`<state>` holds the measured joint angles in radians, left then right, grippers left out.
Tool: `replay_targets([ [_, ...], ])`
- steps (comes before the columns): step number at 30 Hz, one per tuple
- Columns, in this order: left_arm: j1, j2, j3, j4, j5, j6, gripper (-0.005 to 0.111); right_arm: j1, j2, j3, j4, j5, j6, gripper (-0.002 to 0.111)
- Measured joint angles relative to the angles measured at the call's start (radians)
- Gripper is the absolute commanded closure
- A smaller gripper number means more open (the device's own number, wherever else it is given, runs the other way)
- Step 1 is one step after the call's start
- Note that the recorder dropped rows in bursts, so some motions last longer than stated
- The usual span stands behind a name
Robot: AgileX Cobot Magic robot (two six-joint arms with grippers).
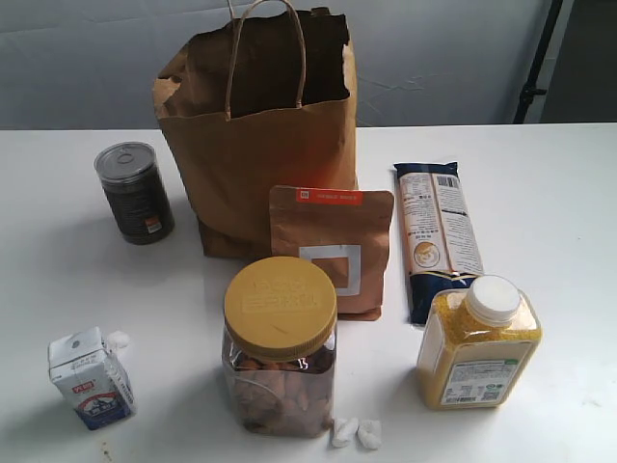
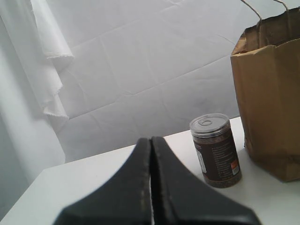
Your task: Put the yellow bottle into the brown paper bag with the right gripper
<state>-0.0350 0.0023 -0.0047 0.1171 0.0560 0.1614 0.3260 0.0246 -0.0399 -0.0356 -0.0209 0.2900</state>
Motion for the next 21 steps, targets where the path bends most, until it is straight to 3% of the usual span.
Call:
replay_targets([
  [4,0.0,0.0,0.0,0.0,0.0,0.0,0.107,0.0,0.163,-0.178,0.0,0.159,0.059,0.108],
  [7,0.0,0.0,0.0,0.0,0.0,0.0,0.107,0.02,0.341,-0.37,0.0,0.381,-0.019,0.108],
  [11,0.0,0.0,0.0,0.0,0.0,0.0,0.107,0.148,0.592,-0.624,0.02,0.734,-0.171,0.108],
  [13,0.0,0.0,0.0,0.0,0.0,0.0,0.107,0.268,0.761,-0.789,0.027,0.964,-0.305,0.106],
  [16,0.0,0.0,0.0,0.0,0.0,0.0,0.107,0.363,0.884,-0.922,0.029,1.146,-0.428,0.092],
  [21,0.0,0.0,0.0,0.0,0.0,0.0,0.107,0.453,1.021,-1.005,0.065,1.224,-0.582,0.043],
])
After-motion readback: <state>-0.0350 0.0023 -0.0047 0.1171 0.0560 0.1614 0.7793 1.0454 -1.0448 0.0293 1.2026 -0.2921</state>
